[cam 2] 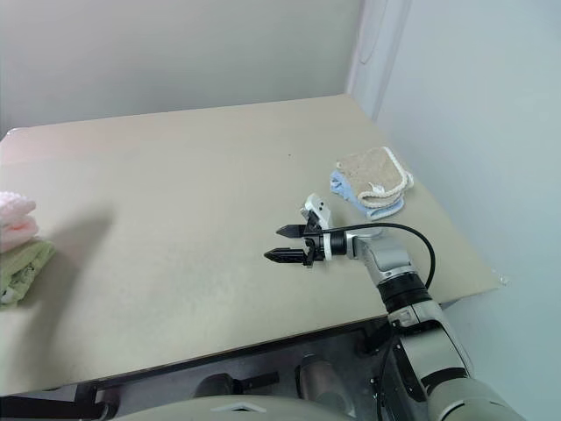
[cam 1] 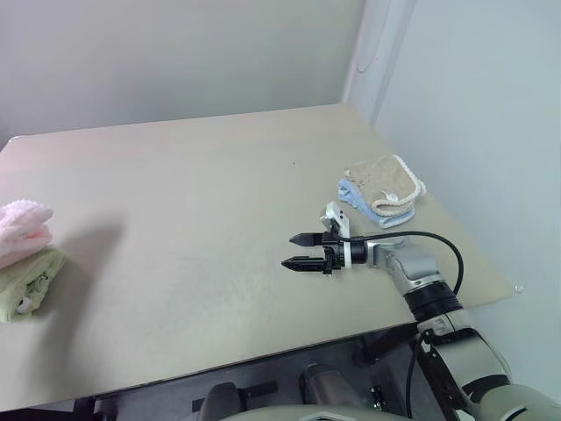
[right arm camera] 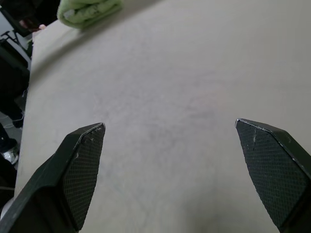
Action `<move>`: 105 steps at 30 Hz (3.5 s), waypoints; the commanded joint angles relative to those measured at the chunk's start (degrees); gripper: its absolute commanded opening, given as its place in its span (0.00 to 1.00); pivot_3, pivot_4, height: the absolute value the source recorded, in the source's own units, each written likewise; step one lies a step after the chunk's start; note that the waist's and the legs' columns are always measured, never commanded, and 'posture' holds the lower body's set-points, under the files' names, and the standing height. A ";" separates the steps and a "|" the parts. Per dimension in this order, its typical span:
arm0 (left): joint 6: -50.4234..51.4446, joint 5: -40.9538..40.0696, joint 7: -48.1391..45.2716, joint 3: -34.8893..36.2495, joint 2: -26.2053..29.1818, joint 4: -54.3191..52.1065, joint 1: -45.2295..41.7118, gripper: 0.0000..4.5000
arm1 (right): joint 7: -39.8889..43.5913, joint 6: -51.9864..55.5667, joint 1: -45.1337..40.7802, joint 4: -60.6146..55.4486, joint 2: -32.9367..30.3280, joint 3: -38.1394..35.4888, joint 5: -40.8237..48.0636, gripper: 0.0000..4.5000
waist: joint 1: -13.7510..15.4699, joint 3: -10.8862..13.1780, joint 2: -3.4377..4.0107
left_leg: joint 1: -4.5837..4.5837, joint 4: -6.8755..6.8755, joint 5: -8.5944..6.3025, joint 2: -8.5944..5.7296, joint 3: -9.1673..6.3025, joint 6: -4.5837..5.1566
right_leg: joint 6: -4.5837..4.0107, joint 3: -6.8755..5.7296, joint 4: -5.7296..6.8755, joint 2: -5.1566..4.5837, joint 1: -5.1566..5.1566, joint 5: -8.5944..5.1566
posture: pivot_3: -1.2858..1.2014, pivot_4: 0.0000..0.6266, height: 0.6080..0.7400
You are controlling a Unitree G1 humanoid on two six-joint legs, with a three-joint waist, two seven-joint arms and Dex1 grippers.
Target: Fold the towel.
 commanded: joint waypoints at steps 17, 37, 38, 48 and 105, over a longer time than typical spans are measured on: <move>-7.60 7.37 -7.36 -7.11 0.95 8.86 -5.37 0.01 | -2.09 1.53 0.27 -4.53 -2.09 -2.90 0.75 1.00 | 0.16 -0.12 -0.19 | 0.04 0.07 0.01 0.02 -0.03 0.01 | -0.01 -0.04 0.09 0.02 0.07 0.02 | 0.52 0.00 1.00; -11.72 9.81 -6.63 -8.92 8.36 17.07 -18.53 0.01 | -3.15 1.87 0.69 -4.77 -2.36 -2.85 0.63 1.00 | 0.05 -0.19 -0.30 | 0.08 0.18 0.01 0.03 -0.03 0.01 | 0.14 -0.10 0.10 -0.01 0.20 -0.04 | 0.52 0.00 1.00; -12.28 10.12 -7.12 -9.46 8.75 17.51 -19.50 0.01 | -3.23 1.89 0.81 -4.81 -2.34 -2.82 0.62 1.00 | 0.02 -0.20 -0.31 | 0.08 0.13 0.01 0.03 -0.01 0.01 | 0.07 -0.08 0.09 -0.01 0.19 0.00 | 0.52 0.00 1.00; -20.24 14.75 -10.64 -10.76 9.91 27.06 -21.29 0.01 | -4.20 2.69 3.36 -7.86 -3.06 -3.39 1.20 1.00 | 0.01 -0.18 -0.26 | 0.08 -0.02 0.01 0.04 -0.06 0.02 | 0.16 -0.14 0.17 0.02 0.08 0.11 | 0.52 0.00 1.00; -3.92 2.58 -14.39 -10.61 -12.31 -39.27 26.31 1.00 | 0.97 0.80 -1.13 -4.51 -2.40 -5.01 3.92 1.00 | 0.33 -0.18 -0.23 | 0.24 0.17 -0.01 0.05 0.02 -0.03 | 0.03 -0.14 0.04 -0.12 0.23 -0.06 | 0.52 0.00 1.00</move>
